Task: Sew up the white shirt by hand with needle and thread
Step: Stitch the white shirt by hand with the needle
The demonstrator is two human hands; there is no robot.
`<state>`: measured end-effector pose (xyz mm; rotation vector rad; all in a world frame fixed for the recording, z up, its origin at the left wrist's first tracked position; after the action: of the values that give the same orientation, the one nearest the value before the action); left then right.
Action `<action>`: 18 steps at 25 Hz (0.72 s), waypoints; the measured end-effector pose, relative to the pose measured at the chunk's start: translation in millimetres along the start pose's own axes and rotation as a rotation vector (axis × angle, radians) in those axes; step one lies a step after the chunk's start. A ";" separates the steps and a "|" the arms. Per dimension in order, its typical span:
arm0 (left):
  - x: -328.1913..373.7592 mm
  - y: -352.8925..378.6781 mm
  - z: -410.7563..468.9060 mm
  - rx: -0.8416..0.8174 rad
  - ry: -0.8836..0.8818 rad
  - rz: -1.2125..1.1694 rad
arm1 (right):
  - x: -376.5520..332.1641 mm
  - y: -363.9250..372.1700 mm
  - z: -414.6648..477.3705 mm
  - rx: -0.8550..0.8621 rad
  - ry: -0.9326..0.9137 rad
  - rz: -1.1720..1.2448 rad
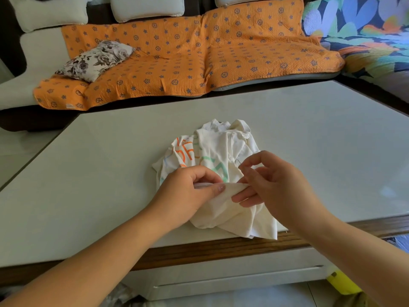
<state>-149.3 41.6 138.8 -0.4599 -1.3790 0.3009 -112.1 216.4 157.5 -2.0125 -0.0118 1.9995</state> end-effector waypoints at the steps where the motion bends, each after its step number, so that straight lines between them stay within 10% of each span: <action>1: -0.4 -1.4 0.5 0.006 0.005 -0.001 | 0.3 0.2 -0.3 -0.012 -0.009 -0.010; 18: 0.8 -0.6 1.1 0.012 0.039 -0.004 | 6.6 0.7 1.0 -0.144 -0.051 -0.301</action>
<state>-150.3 41.5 139.9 -0.4510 -1.3391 0.2949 -113.1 217.4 150.9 -1.9082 -0.4544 1.9017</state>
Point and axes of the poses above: each hand's wrist, its own z-axis towards the middle knuckle, its own y-axis out of the palm, x = y × z, the point moved 3 cm from there along z, towards the middle knuckle, and after that the axes turned 9 degrees about x, right-handed, at the moved point
